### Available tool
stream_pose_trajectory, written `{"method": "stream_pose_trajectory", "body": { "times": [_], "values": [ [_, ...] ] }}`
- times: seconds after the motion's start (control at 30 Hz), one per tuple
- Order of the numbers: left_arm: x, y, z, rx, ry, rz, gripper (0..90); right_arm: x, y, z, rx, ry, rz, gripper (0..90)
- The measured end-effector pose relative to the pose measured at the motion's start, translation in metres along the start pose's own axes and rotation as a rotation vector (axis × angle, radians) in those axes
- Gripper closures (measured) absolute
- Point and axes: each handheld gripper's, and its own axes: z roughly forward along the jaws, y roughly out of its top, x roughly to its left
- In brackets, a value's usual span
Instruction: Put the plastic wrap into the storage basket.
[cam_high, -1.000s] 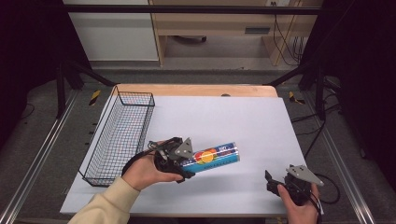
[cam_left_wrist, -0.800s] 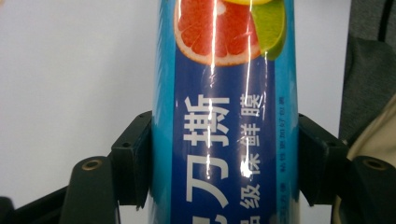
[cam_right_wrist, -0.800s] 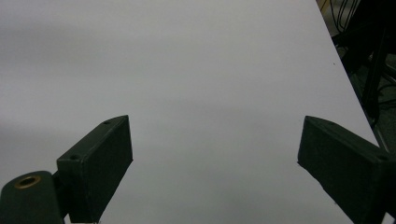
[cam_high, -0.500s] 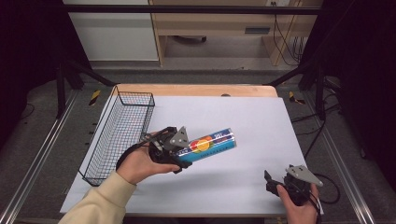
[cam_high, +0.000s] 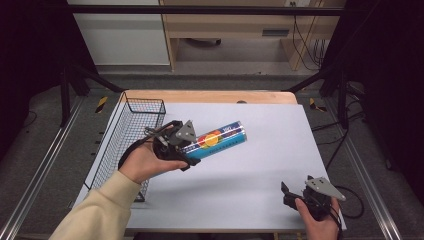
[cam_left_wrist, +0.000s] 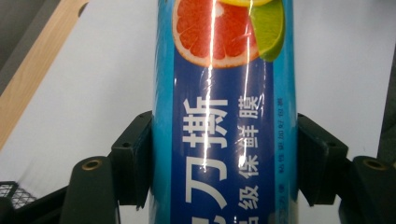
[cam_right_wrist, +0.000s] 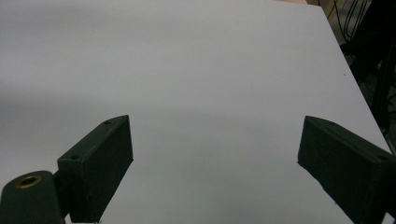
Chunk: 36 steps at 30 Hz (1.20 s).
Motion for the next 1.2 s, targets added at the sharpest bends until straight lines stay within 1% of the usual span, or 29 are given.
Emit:
{"method": "stream_pose_trajectory", "body": {
  "times": [0.07,0.17,0.2,0.27,0.4,0.53,0.67,0.73,0.8,0.87,0.93,0.97,1.03,1.07,1.13,1.2],
  "values": [
    [0.004,0.001,-0.003,0.008,0.010,-0.005,32.1,0.000,0.000,0.000,-0.006,0.002,0.006,10.4],
    [0.010,0.002,-0.007,0.018,0.037,-0.010,32.1,0.000,0.001,-0.002,-0.019,0.007,0.020,10.5],
    [0.012,0.001,-0.008,0.012,0.052,-0.022,32.1,0.000,0.001,-0.002,-0.019,0.007,0.020,10.5],
    [0.015,0.000,-0.012,0.011,0.064,-0.039,32.1,0.000,0.002,-0.002,-0.025,0.012,0.023,10.4],
    [0.020,-0.003,-0.023,0.005,0.095,-0.068,32.1,0.003,0.002,-0.001,-0.028,0.004,0.013,8.7],
    [0.022,-0.004,-0.032,0.023,0.133,-0.099,32.1,0.003,0.003,-0.001,-0.027,0.003,0.000,8.4],
    [0.018,-0.004,-0.037,0.036,0.165,-0.136,32.1,0.004,0.004,-0.003,-0.040,-0.002,-0.009,8.7],
    [0.013,-0.002,-0.040,0.051,0.189,-0.136,32.1,0.006,0.005,-0.004,-0.043,-0.006,-0.016,8.8],
    [0.008,-0.001,-0.044,0.053,0.206,-0.143,32.1,0.009,0.006,-0.004,-0.045,-0.013,-0.030,8.8],
    [0.003,0.000,-0.047,0.058,0.219,-0.145,32.1,0.011,0.007,-0.005,-0.047,-0.019,-0.049,8.8],
    [-0.001,0.001,-0.050,0.067,0.236,-0.144,32.1,0.012,0.008,-0.005,-0.047,-0.026,-0.054,9.0],
    [-0.002,0.000,-0.051,0.067,0.239,-0.150,32.1,0.012,0.008,-0.005,-0.049,-0.029,-0.058,9.0],
    [-0.003,-0.001,-0.054,0.078,0.240,-0.160,32.1,0.012,0.008,-0.006,-0.053,-0.033,-0.059,9.1],
    [-0.003,-0.002,-0.054,0.075,0.244,-0.162,32.1,0.012,0.008,-0.006,-0.052,-0.035,-0.057,9.1],
    [-0.001,-0.003,-0.056,0.091,0.255,-0.166,32.1,0.010,0.008,-0.006,-0.051,-0.040,-0.055,9.2],
    [0.001,-0.005,-0.057,0.097,0.260,-0.182,32.1,0.010,0.008,-0.006,-0.049,-0.039,-0.050,9.2]
  ]
}}
